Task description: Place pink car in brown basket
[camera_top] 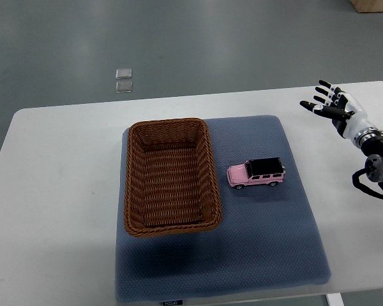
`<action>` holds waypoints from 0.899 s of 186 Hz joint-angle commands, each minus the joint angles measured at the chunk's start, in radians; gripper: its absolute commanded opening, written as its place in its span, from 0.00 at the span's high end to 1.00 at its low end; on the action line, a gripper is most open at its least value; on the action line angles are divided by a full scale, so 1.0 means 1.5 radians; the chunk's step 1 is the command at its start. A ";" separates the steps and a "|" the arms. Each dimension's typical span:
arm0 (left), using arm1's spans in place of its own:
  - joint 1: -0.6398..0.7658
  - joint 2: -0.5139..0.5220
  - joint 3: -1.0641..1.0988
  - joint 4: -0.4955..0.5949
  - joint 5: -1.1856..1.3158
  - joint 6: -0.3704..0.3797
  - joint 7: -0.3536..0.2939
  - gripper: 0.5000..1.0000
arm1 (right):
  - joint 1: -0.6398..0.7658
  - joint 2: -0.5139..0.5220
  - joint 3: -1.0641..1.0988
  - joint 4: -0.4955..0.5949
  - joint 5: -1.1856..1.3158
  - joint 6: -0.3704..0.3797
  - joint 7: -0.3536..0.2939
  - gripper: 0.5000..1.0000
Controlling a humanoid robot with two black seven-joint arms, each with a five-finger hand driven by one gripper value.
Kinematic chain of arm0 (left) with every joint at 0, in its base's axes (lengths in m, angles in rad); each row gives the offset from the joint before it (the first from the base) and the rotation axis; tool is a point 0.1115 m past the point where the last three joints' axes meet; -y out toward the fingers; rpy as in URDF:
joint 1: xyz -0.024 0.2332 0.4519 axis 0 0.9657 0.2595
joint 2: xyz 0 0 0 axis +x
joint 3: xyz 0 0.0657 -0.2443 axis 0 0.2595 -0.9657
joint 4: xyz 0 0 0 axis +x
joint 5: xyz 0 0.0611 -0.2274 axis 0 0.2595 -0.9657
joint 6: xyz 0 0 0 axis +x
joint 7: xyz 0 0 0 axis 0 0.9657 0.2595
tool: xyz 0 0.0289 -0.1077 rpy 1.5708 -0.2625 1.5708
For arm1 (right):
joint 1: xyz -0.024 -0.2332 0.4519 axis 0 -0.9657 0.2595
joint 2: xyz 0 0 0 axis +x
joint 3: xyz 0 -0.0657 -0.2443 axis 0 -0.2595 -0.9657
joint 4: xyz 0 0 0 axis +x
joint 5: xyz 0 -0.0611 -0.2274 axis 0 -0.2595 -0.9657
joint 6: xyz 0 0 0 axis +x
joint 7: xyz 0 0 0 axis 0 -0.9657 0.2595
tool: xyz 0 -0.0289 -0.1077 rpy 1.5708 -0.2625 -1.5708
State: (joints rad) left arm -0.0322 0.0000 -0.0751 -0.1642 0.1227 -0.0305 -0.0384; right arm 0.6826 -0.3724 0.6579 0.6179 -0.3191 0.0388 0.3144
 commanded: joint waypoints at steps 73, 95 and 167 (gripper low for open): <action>0.000 0.000 -0.004 0.001 -0.001 0.000 0.000 0.00 | 0.002 0.001 0.006 0.005 0.004 0.032 -0.001 0.17; 0.000 0.000 -0.004 0.001 -0.001 0.000 0.000 0.00 | 0.002 0.000 0.009 0.007 0.009 0.047 -0.001 0.17; 0.000 0.000 -0.003 0.001 0.000 0.000 0.000 0.00 | 0.013 -0.024 0.006 0.021 0.001 0.155 0.001 0.18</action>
State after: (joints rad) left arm -0.0322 0.0000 -0.0798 -0.1612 0.1218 -0.0308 -0.0383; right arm 0.6956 -0.3902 0.6692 0.6418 -0.3150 0.2159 0.3154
